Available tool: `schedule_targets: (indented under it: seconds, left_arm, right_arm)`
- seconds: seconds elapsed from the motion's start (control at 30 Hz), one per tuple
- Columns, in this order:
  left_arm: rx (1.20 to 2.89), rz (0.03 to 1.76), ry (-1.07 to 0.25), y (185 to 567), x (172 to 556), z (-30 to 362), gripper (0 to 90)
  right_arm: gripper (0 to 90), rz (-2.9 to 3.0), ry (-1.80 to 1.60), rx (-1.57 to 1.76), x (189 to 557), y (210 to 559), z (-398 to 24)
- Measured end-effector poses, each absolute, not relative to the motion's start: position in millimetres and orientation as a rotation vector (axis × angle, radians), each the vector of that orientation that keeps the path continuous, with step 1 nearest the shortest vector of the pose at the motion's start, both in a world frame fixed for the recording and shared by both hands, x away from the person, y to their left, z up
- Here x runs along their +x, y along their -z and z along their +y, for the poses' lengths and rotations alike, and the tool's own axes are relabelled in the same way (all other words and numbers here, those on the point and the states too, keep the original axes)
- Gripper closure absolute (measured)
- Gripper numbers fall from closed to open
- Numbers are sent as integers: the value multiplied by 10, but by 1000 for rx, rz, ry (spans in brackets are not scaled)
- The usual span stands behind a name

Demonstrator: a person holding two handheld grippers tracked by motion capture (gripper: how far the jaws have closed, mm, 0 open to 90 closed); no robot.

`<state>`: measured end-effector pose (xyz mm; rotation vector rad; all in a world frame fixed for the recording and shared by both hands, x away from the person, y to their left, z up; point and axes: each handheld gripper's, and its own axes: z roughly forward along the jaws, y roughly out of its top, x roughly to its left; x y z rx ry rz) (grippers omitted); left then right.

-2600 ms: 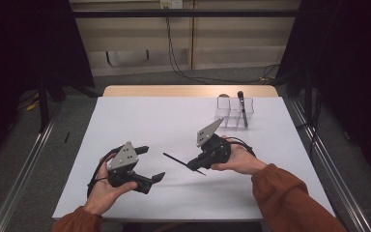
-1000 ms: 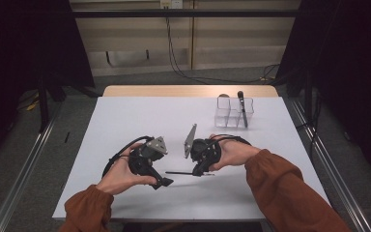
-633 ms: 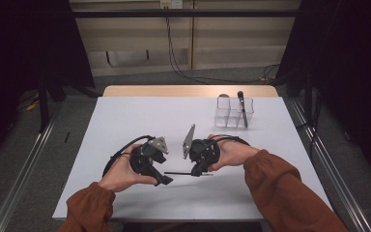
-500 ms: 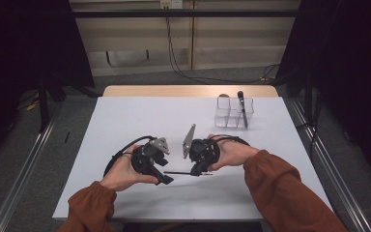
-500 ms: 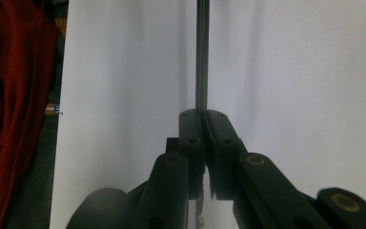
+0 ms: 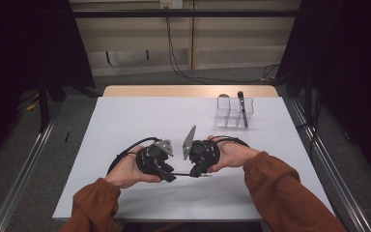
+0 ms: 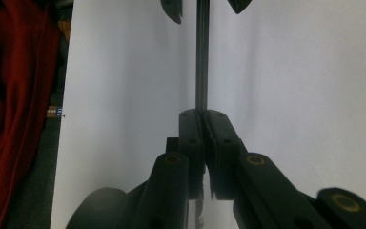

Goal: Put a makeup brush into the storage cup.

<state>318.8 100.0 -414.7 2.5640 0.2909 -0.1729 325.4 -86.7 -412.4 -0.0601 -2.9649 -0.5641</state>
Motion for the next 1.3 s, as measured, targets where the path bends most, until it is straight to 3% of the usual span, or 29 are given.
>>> schedule_targets:
  seconds: [0.27,0.5,0.87,1.13,1.3]
  left_arm:
    - [2555,270,163,4171,3201,979,714]
    - [2552,238,204,4200,3201,953,817]
    - [2521,218,171,4186,3211,981,855]
    - [2518,226,176,4177,3204,1001,856]
    - [2495,249,173,4172,3213,1038,855]
  right_arm:
    - [866,-2967,576,-50,3241,4130,-867]
    - [866,-2964,575,-59,3236,4136,-870]
    - [834,-2987,643,-111,3276,4116,-942]
    - [712,-2971,674,-110,3289,4130,-930]
    - [574,-2960,725,-146,3291,4116,-993]
